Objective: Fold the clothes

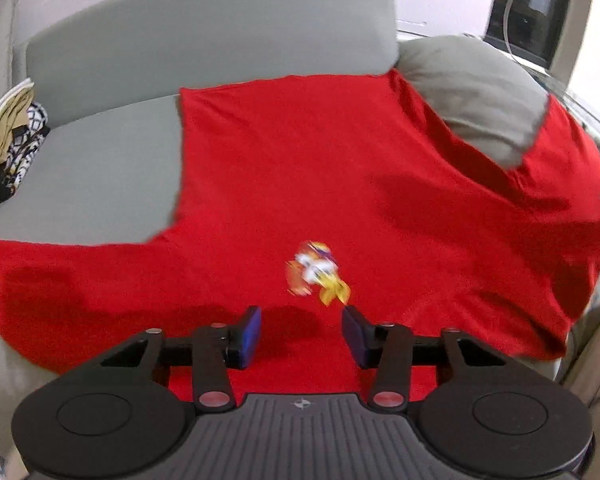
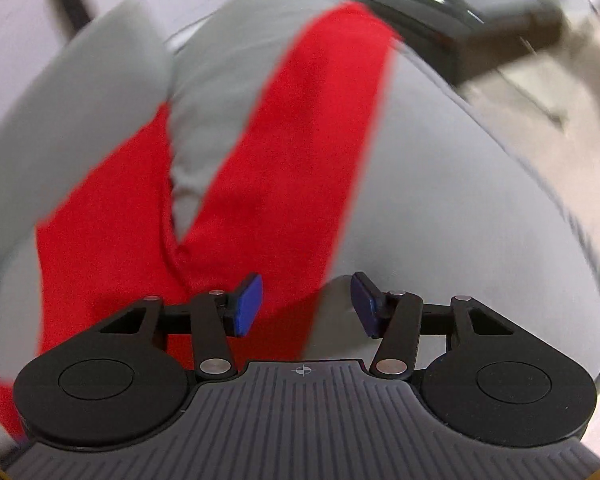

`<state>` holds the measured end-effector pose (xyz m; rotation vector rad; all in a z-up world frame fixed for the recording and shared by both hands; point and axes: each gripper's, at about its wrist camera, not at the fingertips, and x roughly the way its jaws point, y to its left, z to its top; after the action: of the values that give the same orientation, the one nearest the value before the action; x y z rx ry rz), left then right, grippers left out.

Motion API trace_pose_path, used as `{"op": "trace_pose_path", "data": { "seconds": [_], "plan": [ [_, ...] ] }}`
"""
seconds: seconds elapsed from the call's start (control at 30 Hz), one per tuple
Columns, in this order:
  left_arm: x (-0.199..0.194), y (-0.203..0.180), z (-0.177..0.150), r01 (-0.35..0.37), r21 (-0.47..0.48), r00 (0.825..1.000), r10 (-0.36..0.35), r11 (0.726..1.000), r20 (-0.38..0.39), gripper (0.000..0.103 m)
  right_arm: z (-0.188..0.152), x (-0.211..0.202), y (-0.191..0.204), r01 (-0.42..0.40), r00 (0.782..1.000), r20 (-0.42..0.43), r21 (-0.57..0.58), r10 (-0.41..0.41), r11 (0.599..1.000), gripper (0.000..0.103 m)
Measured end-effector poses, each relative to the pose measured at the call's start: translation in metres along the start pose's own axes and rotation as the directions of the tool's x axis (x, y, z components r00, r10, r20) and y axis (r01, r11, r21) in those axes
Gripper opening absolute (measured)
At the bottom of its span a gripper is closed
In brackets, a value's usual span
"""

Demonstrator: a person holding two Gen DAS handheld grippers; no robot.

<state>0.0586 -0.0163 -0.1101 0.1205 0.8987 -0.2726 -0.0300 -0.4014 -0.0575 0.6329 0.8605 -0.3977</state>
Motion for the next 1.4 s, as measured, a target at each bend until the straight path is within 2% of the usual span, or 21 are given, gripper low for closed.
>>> {"op": "trace_pose_path", "data": {
  "seconds": [0.07, 0.1, 0.23, 0.3, 0.33, 0.37, 0.43, 0.53, 0.67, 0.77, 0.8, 0.83, 0.9, 1.0, 1.1, 1.13, 1.17, 1.23, 1.3, 1.33, 1.4],
  "plan": [
    [0.003, -0.009, -0.006, 0.03, 0.004, 0.999, -0.03, 1.0, -0.018, 0.035, -0.002, 0.0, -0.021, -0.039, 0.999, 0.014, 0.096, 0.038, 0.995, 0.046],
    [0.004, -0.012, -0.007, 0.042, 0.005, 0.999, -0.042, 0.999, -0.024, 0.032, -0.003, 0.001, -0.023, -0.06, 0.998, 0.013, 0.098, 0.059, 0.993, 0.045],
    [0.008, -0.018, -0.01, 0.034, 0.037, 0.999, -0.034, 0.999, -0.017, 0.032, -0.002, 0.02, -0.026, -0.159, 0.987, 0.01, 0.087, 0.159, 0.983, 0.044],
    [0.008, -0.019, -0.009, 0.038, 0.035, 0.999, -0.037, 0.999, -0.018, 0.031, -0.002, 0.034, -0.031, -0.2, 0.98, 0.032, 0.121, 0.198, 0.972, 0.03],
    [0.007, -0.02, -0.009, 0.039, 0.041, 0.999, -0.038, 0.998, -0.019, 0.028, -0.001, 0.039, -0.033, -0.202, 0.979, 0.046, 0.149, 0.198, 0.968, 0.009],
    [0.005, -0.021, -0.008, 0.041, 0.047, 0.999, -0.04, 0.998, -0.021, 0.026, -0.001, 0.04, -0.034, -0.194, 0.981, 0.058, 0.169, 0.187, 0.966, 0.002],
    [-0.001, -0.022, -0.01, 0.055, 0.06, 0.998, -0.054, 0.997, -0.025, 0.019, -0.003, 0.035, -0.036, -0.168, 0.984, 0.095, 0.197, 0.152, 0.966, 0.001],
    [-0.002, -0.026, -0.014, 0.049, 0.092, 0.998, -0.046, 0.995, -0.038, 0.017, -0.009, 0.019, -0.038, -0.085, 0.987, 0.151, 0.2, 0.055, 0.976, 0.001],
    [-0.002, -0.028, -0.015, 0.044, 0.12, 0.998, -0.038, 0.992, -0.048, 0.017, -0.008, 0.023, -0.041, -0.033, 0.99, 0.14, 0.218, 0.002, 0.975, 0.001],
    [-0.006, -0.027, -0.014, 0.036, 0.128, 0.998, -0.03, 0.991, -0.047, 0.018, -0.002, 0.018, -0.024, 0.001, 0.996, 0.085, 0.134, -0.013, 0.991, 0.005],
    [-0.011, -0.025, -0.014, 0.03, 0.122, 0.998, -0.023, 0.992, -0.054, 0.02, -0.002, 0.013, -0.019, 0.004, 0.998, 0.067, 0.102, -0.011, 0.995, 0.019],
    [-0.015, -0.024, -0.014, 0.023, 0.116, 0.998, -0.016, 0.993, -0.061, 0.023, -0.005, 0.003, -0.016, 0.001, 0.998, 0.061, 0.08, -0.006, 0.997, 0.038],
    [-0.028, -0.019, -0.014, 0.01, 0.102, 0.998, -0.003, 0.995, -0.066, 0.026, -0.012, -0.018, -0.009, -0.009, 0.998, 0.06, 0.02, 0.008, 1.0, 0.054],
    [-0.054, -0.014, -0.021, 0.0, 0.08, 1.0, 0.002, 0.997, -0.027, 0.031, -0.035, -0.041, 0.008, -0.061, 0.996, 0.058, -0.088, 0.066, 0.994, 0.054],
    [-0.063, -0.012, -0.022, 0.01, 0.05, 1.0, -0.011, 0.999, 0.026, 0.031, -0.061, -0.036, 0.028, -0.144, 0.99, -0.021, -0.149, 0.142, 0.978, 0.051],
    [-0.061, -0.014, -0.02, 0.004, 0.05, 0.999, -0.006, 0.999, 0.04, 0.031, -0.068, -0.028, 0.038, -0.171, 0.985, -0.058, -0.17, 0.163, 0.971, 0.043],
    [-0.057, -0.017, -0.018, -0.008, 0.057, 0.999, 0.005, 0.998, 0.052, 0.031, -0.074, -0.02, 0.05, -0.188, 0.981, -0.09, -0.197, 0.173, 0.962, 0.03],
    [-0.05, -0.022, -0.016, -0.032, 0.067, 0.996, 0.026, 0.997, 0.091, 0.031, -0.083, -0.003, 0.074, -0.2, 0.975, -0.146, -0.253, 0.167, 0.947, 0.026],
    [-0.041, -0.029, -0.014, -0.056, 0.073, 0.994, 0.049, 0.996, 0.097, 0.03, -0.091, 0.013, 0.095, -0.193, 0.972, -0.188, -0.306, 0.14, 0.932, 0.026],
    [-0.036, -0.031, -0.015, -0.055, 0.068, 0.996, 0.05, 0.996, 0.072, 0.03, -0.094, 0.021, 0.104, -0.179, 0.972, -0.206, -0.332, 0.115, 0.926, 0.027],
    [-0.019, -0.032, -0.019, -0.037, 0.047, 0.998, 0.039, 0.998, -0.05, 0.026, -0.103, 0.035, 0.116, -0.15, 0.969, -0.241, -0.387, 0.057, 0.91, 0.027]
  ]
}}
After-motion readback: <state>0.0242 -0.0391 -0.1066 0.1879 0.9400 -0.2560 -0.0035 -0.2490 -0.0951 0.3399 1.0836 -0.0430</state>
